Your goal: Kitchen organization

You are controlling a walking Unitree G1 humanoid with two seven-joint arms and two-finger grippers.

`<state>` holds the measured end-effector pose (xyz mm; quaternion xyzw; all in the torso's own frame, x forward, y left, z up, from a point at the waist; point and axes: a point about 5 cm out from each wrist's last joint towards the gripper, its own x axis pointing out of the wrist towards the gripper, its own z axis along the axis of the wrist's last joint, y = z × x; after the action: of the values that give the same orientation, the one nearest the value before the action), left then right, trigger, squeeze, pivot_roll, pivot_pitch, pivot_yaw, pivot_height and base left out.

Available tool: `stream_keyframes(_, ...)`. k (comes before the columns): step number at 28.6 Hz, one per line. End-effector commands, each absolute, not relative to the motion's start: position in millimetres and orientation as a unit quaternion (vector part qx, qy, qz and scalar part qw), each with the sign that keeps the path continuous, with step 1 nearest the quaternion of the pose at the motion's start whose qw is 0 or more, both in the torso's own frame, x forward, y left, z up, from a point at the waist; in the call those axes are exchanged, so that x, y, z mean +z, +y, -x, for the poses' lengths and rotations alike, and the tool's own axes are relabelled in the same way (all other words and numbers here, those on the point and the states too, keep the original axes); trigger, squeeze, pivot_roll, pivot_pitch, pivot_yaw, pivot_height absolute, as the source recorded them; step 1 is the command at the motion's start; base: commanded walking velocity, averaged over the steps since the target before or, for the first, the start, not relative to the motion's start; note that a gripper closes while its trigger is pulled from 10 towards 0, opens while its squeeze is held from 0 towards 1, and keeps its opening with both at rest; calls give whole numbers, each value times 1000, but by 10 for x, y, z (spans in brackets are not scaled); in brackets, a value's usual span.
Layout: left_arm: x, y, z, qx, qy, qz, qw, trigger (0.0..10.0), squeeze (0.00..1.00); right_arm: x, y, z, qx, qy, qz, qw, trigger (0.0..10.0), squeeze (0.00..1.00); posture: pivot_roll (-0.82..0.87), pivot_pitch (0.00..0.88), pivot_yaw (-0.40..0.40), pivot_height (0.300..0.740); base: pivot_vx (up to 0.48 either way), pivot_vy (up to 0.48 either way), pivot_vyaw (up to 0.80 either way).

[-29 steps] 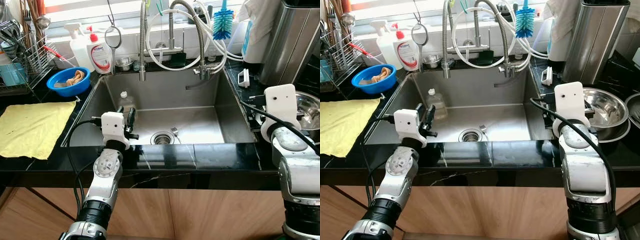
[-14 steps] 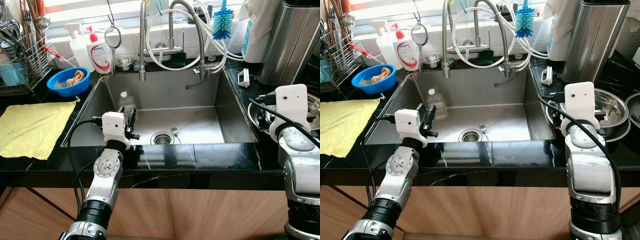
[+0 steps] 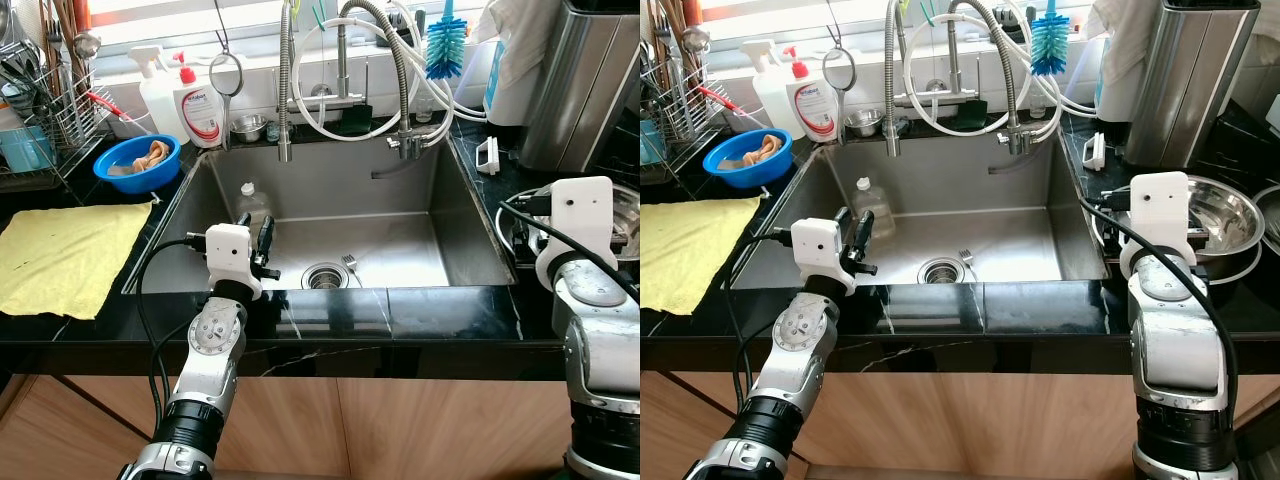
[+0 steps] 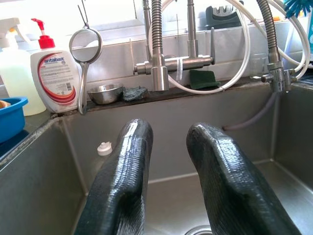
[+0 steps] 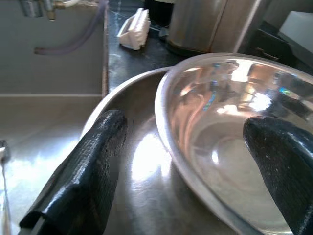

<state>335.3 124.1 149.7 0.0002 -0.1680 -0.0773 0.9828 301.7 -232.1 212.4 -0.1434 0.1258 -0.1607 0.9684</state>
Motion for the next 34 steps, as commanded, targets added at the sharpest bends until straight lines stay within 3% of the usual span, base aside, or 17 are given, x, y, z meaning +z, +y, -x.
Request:
stream_keyframes(1, 1483, 1260, -3373, -78, -158, -5, 984, 10000, 0, 2042, -2282, -3026, -148, 143, 143, 968, 10000, 0, -276, 0, 134, 740, 0, 0, 0)
stream_keyframes(5, 1479, 1264, -3375, -79, -157, -7, 984, 10000, 0, 2021, -2277, -3039, -146, 147, 142, 968, 9725, 0, -272, 0, 134, 740, 0, 0, 0)
stream_keyframes(6, 1480, 1263, -3377, -80, -157, -7, 984, 10000, 0, 2020, -2275, -3042, -145, 147, 142, 968, 0, 0, -273, 0, 135, 740, 0, 0, 0)
stream_keyframes(34, 1540, 1197, -3411, -111, -160, -15, 981, 10000, 0, 2011, -2267, -3075, -145, 145, 133, 970, 0, 0, -264, 0, 148, 740, 0, 0, 0)
